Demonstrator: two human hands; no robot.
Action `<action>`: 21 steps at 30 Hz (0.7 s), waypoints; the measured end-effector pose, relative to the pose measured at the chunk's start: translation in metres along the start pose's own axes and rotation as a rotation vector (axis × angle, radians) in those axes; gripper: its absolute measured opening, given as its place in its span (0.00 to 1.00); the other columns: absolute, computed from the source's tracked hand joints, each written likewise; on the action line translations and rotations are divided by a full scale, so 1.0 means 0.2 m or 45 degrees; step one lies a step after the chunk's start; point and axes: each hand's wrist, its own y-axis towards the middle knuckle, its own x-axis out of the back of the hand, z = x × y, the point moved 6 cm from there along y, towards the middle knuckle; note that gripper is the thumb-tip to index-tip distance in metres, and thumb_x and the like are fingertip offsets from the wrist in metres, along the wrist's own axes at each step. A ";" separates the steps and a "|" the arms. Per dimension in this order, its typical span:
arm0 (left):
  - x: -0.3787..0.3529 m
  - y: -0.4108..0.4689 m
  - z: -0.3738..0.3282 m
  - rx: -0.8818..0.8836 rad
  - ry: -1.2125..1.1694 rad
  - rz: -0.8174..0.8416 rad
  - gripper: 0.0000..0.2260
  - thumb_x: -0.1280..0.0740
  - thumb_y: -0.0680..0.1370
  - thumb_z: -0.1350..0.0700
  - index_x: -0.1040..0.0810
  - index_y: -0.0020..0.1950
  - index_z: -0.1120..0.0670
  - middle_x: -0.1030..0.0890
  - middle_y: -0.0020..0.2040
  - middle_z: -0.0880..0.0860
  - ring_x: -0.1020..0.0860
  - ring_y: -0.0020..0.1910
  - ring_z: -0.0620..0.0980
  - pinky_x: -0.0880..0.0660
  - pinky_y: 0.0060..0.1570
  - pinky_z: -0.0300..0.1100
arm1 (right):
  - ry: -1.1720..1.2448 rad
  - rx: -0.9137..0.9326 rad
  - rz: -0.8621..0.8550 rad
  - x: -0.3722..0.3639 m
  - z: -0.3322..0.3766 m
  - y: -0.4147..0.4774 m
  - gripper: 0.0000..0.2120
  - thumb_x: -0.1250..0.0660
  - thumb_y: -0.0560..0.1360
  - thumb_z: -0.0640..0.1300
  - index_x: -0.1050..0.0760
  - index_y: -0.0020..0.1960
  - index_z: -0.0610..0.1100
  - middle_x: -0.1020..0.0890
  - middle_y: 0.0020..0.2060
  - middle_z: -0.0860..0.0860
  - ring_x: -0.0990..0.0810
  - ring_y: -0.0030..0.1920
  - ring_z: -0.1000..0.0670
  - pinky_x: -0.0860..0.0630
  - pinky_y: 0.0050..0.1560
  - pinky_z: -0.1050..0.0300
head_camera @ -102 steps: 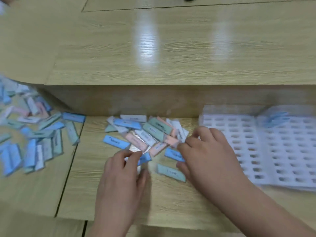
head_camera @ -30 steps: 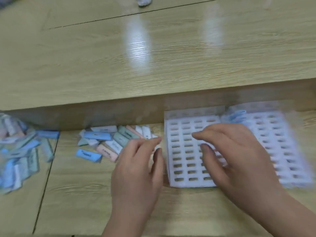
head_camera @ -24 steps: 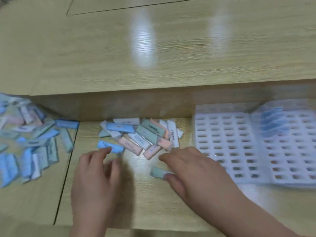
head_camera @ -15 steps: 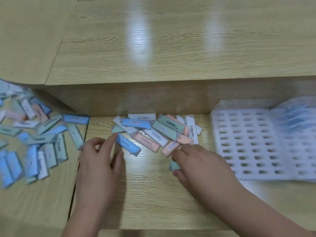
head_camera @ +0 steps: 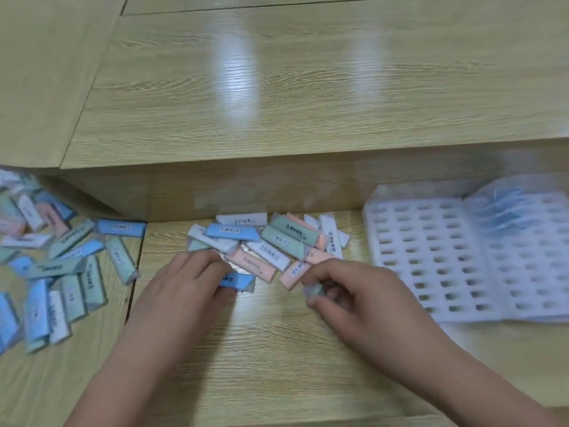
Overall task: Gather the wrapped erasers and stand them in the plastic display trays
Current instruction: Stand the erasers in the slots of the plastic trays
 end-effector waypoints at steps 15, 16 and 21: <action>0.23 0.20 -0.49 0.202 -1.031 -0.215 0.10 0.38 0.75 0.41 0.20 0.49 0.40 0.20 0.44 0.43 0.22 0.41 0.43 0.29 0.39 0.32 | 0.392 -0.211 -0.512 0.78 -0.36 -0.17 0.09 0.30 0.75 0.40 0.21 0.43 0.55 0.16 0.34 0.51 0.15 0.36 0.57 0.28 0.28 0.70; 0.22 0.22 -0.55 0.206 -1.106 -0.203 0.11 0.40 0.75 0.40 0.20 0.50 0.39 0.20 0.42 0.42 0.22 0.40 0.41 0.28 0.39 0.32 | 0.325 -0.194 -0.552 0.82 -0.38 -0.17 0.10 0.30 0.75 0.39 0.21 0.45 0.55 0.16 0.36 0.54 0.16 0.35 0.58 0.29 0.28 0.72; 0.23 0.34 -0.82 0.156 -1.168 -0.215 0.09 0.38 0.76 0.42 0.22 0.53 0.36 0.18 0.47 0.41 0.19 0.42 0.44 0.25 0.39 0.34 | -0.174 -0.016 -0.661 0.95 -0.39 -0.09 0.08 0.28 0.74 0.43 0.18 0.50 0.54 0.21 0.43 0.69 0.22 0.39 0.68 0.29 0.32 0.75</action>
